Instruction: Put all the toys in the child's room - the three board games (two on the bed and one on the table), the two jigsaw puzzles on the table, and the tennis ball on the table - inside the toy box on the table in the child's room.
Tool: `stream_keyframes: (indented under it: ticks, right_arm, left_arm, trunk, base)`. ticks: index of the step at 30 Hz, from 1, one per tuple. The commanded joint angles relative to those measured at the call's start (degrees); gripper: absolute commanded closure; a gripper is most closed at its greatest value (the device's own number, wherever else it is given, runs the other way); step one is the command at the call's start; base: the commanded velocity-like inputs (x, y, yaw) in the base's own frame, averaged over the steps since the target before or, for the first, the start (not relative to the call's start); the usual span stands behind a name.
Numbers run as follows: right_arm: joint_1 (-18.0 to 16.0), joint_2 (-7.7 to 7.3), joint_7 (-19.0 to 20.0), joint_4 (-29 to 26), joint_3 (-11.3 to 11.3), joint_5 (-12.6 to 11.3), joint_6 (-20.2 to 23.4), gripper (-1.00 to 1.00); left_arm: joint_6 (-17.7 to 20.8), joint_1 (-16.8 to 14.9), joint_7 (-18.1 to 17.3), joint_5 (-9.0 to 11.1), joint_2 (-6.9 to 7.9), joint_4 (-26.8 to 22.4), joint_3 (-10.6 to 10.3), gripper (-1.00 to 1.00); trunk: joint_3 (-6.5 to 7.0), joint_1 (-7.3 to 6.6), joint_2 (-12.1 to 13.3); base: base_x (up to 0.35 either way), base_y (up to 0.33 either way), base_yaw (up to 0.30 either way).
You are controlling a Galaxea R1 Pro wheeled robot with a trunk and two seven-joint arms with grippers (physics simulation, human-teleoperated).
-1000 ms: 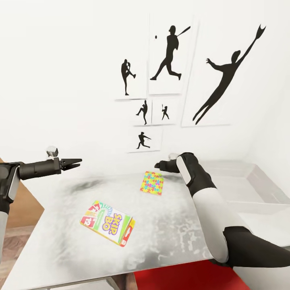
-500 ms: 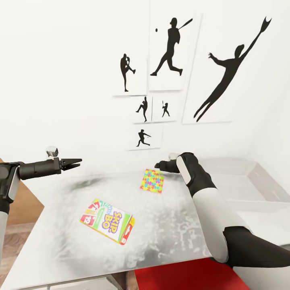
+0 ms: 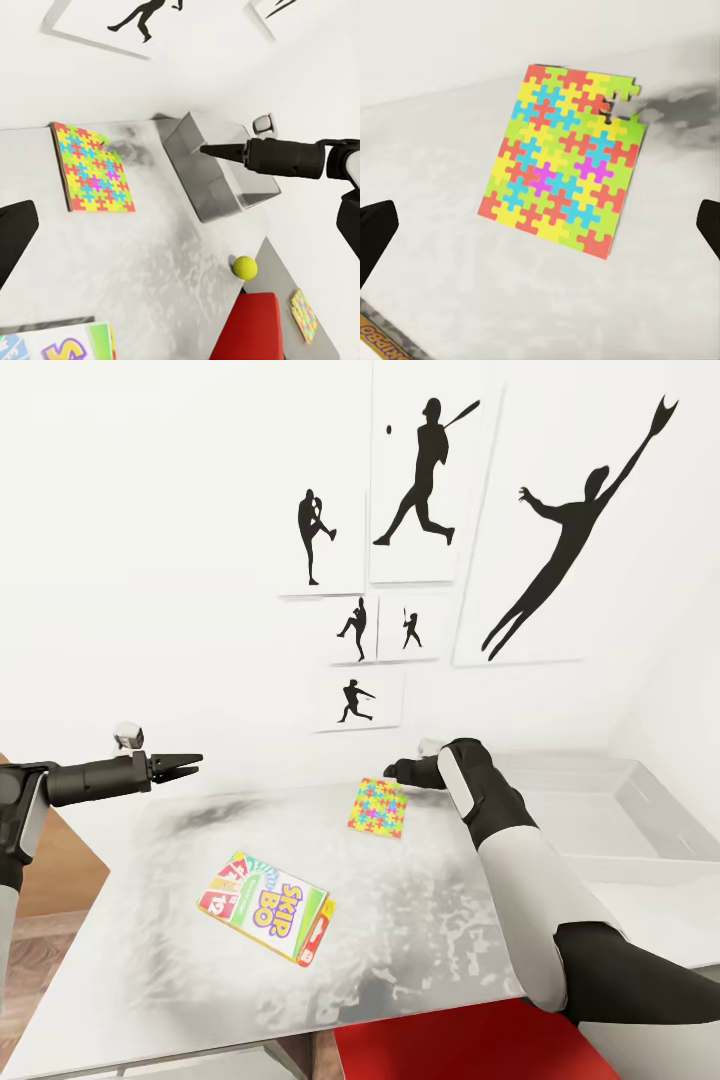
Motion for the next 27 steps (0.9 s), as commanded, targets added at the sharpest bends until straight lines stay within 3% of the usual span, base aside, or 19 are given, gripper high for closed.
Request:
stream_keyframes:
  ticks: [1,16,27]
  right_arm:
    - [0.0,0.06,-0.1,0.0,-0.2,-0.3,0.2,-1.00]
    - [-0.1,0.06,-0.6,0.0,0.2,-0.1,-0.2,-1.00]
    - [-0.2,0.06,-0.7,0.0,2.2,-0.4,-2.4,-1.00]
  left_arm:
    - [0.6,-0.1,-0.1,0.1,0.03,0.0,0.0,-1.00]
    - [0.6,-0.1,-0.4,0.4,1.58,-1.2,0.2,-1.00]
    - [0.7,-0.1,-2.2,0.5,0.80,-5.2,-1.3,-1.00]
  trunk:
    - [-0.12,0.04,-0.1]
    - [-0.29,0.04,-0.1]
    - [-1.13,0.04,-0.1]
  base:
    - [0.000,0.000,0.000]
    - [0.000,0.000,0.009]
    - [0.000,0.000,0.076]
